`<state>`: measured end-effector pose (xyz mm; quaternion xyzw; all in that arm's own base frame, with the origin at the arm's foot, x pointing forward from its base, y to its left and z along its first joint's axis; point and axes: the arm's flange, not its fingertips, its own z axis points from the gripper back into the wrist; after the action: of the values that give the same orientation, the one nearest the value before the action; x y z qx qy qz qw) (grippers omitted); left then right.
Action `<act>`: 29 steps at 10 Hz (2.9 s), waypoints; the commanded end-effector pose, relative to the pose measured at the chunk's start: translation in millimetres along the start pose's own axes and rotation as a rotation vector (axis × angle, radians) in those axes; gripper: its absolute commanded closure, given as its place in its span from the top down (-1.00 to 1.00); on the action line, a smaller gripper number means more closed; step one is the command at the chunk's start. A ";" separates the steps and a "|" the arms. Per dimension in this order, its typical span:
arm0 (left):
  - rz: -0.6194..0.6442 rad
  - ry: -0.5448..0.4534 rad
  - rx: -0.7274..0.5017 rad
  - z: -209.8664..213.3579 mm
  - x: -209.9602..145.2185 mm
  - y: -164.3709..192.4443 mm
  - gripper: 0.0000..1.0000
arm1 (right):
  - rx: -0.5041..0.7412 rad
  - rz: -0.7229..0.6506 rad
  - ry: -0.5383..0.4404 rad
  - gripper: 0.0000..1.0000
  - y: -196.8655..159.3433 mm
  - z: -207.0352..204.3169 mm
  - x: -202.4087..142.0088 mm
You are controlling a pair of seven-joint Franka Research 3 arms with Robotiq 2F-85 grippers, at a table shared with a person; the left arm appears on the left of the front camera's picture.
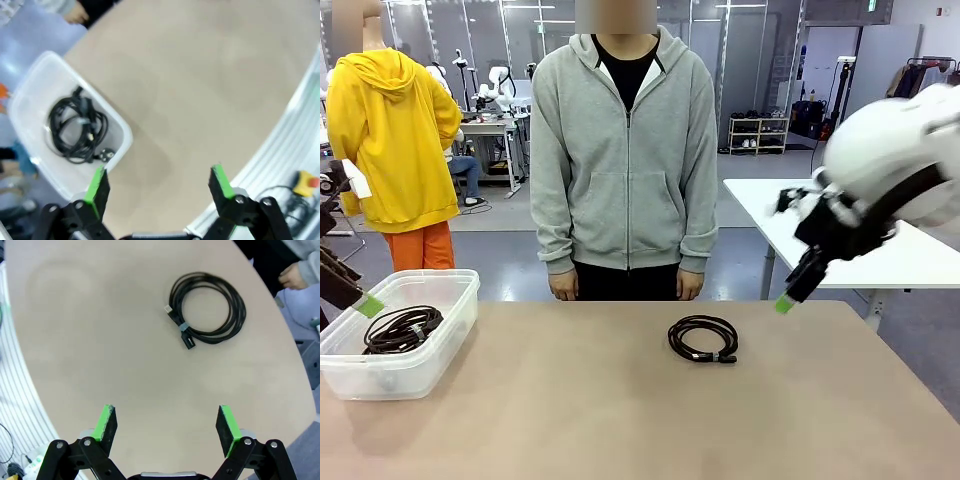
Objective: Organize and store the cables.
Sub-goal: Place the USB Extension Cable into the Organizing box.
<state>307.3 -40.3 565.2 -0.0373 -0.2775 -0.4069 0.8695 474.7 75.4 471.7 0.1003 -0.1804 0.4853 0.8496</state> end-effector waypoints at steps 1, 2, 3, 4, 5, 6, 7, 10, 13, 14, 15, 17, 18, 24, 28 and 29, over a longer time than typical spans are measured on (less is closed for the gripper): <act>0.069 0.020 -0.023 -12.9 -6.4 16.8 1.00 | -0.050 -0.032 0.080 1.00 -5.6 -0.7 6.0; 0.069 0.020 -0.023 -12.9 -6.4 16.8 1.00 | 0.000 0.000 0.000 1.00 0.0 0.0 0.0; 0.069 0.020 -0.023 -12.9 -6.4 16.8 1.00 | 0.000 0.000 0.000 1.00 0.0 0.0 0.0; 0.069 0.020 -0.023 -12.9 -6.4 16.8 1.00 | 0.000 0.000 0.000 1.00 0.0 0.0 0.0; 0.069 0.020 -0.023 -12.9 -6.4 16.8 1.00 | 0.000 0.000 0.000 1.00 0.0 0.0 0.0; 0.052 0.013 -0.037 -12.4 -11.8 16.5 1.00 | 0.000 0.000 0.000 1.00 0.0 0.0 0.0; -0.069 -0.029 -0.038 -2.5 -7.0 2.0 1.00 | -0.017 0.003 0.019 1.00 -4.3 1.2 4.5; -0.322 -0.073 -0.109 33.2 10.4 -43.2 1.00 | -0.001 0.442 0.095 1.00 -24.8 -65.5 47.2; -0.421 -0.053 -0.155 40.6 17.1 -63.4 1.00 | 0.019 0.519 0.125 1.00 -39.6 -123.1 64.8; -0.447 -0.072 -0.162 45.3 21.0 -68.2 1.00 | 0.048 0.541 0.158 1.00 -40.8 -140.8 70.9; -0.512 -0.070 -0.172 45.4 23.6 -73.7 1.00 | 0.054 0.546 0.186 1.00 -41.7 -155.8 75.5; -0.409 -0.079 -0.151 36.1 19.1 -69.2 1.00 | 0.075 0.536 0.209 1.00 -42.4 -172.3 80.4; -0.409 -0.079 -0.151 36.1 19.1 -69.2 1.00 | 0.087 0.533 0.233 1.00 -42.8 -180.0 81.8; -0.409 -0.079 -0.151 36.1 19.1 -69.2 1.00 | 0.147 0.521 0.301 1.00 -41.1 -207.8 86.6; -0.409 -0.079 -0.151 36.1 19.1 -69.2 1.00 | 0.176 0.503 0.349 0.37 -41.9 -218.2 85.9; -0.409 -0.079 -0.151 36.1 19.1 -69.2 1.00 | 0.175 0.501 0.352 -0.33 -40.4 -221.3 85.5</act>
<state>250.5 -87.0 596.1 -0.0582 -0.2805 -0.5982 0.7484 590.3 191.8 304.6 0.0466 -0.0195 0.7101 0.7023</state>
